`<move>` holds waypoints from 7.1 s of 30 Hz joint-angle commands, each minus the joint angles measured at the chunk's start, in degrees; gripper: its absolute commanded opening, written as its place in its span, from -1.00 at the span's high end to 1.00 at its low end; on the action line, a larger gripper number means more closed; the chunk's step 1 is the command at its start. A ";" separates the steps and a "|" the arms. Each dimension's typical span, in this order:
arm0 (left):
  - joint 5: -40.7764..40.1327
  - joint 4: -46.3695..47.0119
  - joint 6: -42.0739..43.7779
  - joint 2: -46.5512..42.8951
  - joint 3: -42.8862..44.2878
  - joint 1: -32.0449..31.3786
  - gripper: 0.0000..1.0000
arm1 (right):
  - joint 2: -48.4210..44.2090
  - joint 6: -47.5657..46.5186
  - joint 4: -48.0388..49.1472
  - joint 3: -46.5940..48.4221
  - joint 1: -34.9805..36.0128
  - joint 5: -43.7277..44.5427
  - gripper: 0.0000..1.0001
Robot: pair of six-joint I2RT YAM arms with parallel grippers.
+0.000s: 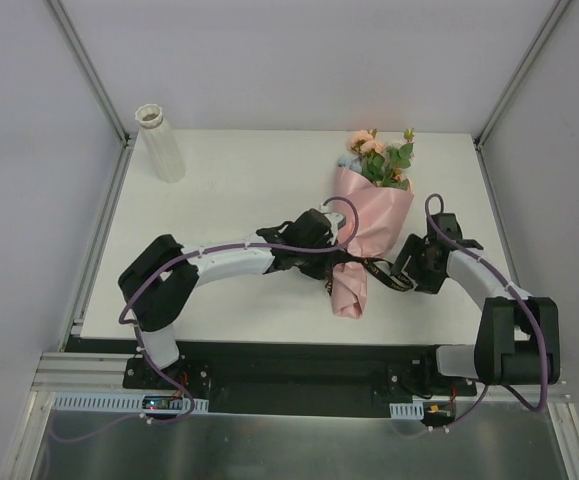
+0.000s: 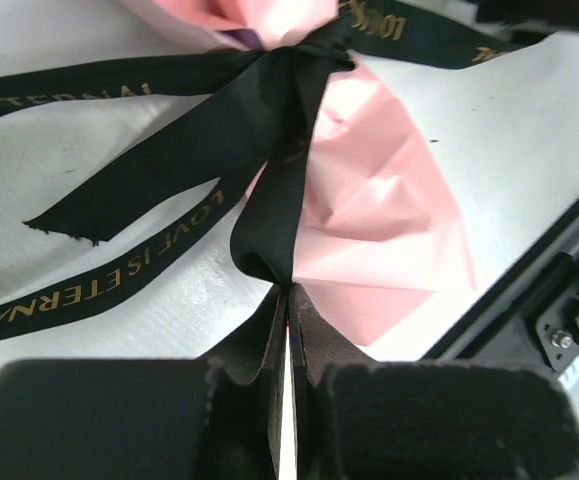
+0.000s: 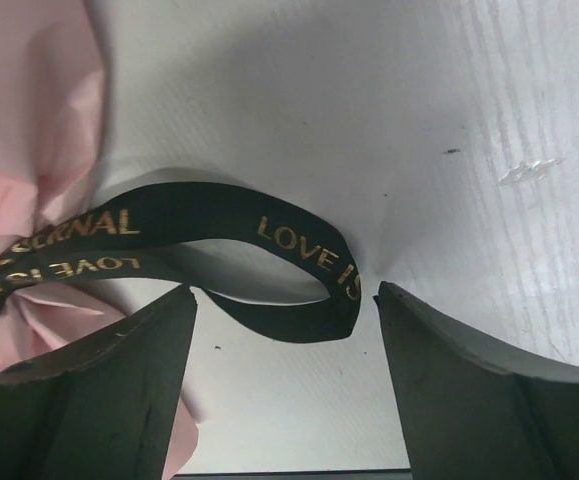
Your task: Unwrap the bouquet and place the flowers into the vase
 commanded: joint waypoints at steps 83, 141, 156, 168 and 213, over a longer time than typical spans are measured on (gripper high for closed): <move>25.42 6.80 -4.46 0.72 6.79 14.25 0.17 | -12.22 5.89 7.54 4.36 18.22 -16.99 0.98; 17.35 5.21 -9.73 6.45 12.61 10.12 1.00 | -15.29 9.13 5.51 1.29 13.48 -7.68 0.98; 16.02 5.13 -5.07 -2.51 9.18 10.12 1.00 | -24.71 15.73 4.46 -11.20 -2.26 -5.83 0.98; 17.88 3.82 -2.88 -25.88 11.20 10.21 1.00 | -17.33 14.33 10.26 -15.59 -10.61 -11.27 0.97; -30.75 -7.35 7.04 -54.19 -6.75 11.09 1.00 | -44.03 8.69 -25.78 30.31 -2.79 39.40 0.89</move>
